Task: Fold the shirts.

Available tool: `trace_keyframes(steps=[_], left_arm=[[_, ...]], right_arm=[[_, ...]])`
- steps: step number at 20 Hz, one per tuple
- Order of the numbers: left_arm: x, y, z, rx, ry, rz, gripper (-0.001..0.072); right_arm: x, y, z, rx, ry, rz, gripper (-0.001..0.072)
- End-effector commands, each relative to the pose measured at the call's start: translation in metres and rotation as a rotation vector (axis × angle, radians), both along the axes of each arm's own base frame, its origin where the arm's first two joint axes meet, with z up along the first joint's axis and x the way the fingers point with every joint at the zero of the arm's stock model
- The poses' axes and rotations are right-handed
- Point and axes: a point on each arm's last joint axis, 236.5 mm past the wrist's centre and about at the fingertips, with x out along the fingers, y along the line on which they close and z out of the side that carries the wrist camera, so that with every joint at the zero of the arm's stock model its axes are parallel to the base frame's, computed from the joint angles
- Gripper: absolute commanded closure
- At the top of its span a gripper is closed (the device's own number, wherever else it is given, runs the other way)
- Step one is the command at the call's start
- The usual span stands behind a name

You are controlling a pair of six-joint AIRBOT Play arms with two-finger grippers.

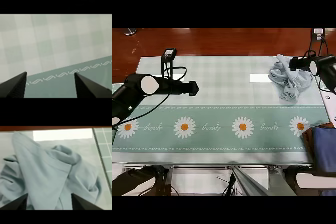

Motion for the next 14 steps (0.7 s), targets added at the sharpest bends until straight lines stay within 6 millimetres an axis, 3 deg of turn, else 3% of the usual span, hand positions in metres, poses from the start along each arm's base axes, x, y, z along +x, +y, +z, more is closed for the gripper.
trace_keyframes(steps=[1,3,7,9,10,11,12,14], left_arm=[[0.008,-0.001,0.005,-0.007,-0.039,0.005,0.0005],[0.010,-0.001,0.006,-0.010,-0.049,0.008,0.0005],[0.008,0.000,0.004,-0.006,-0.035,0.004,0.0006],[-0.001,0.001,-0.002,0.010,0.005,-0.010,0.0006],[-0.011,0.007,-0.009,0.064,0.037,-0.058,0.0005],[-0.022,0.019,-0.016,0.122,0.084,-0.081,0.0006],[-0.036,0.036,-0.021,0.165,0.149,-0.077,0.0006],[-0.066,0.065,-0.021,0.183,0.283,-0.044,0.0005]], right_arm=[[0.006,-0.038,-0.067,0.067,0.146,-0.082,0.0092],[0.002,-0.045,-0.098,0.093,0.229,-0.111,0.0092],[-0.016,-0.039,-0.133,0.204,0.334,-0.172,0.0120],[-0.033,-0.023,-0.143,0.264,0.424,-0.158,0.0379],[-0.041,-0.014,-0.141,0.283,0.465,-0.119,0.0630],[-0.043,-0.003,-0.132,0.310,0.476,-0.081,0.0690],[-0.040,0.003,-0.115,0.318,0.454,-0.038,0.0690],[-0.025,0.010,-0.053,0.305,0.332,0.013,0.0690]])
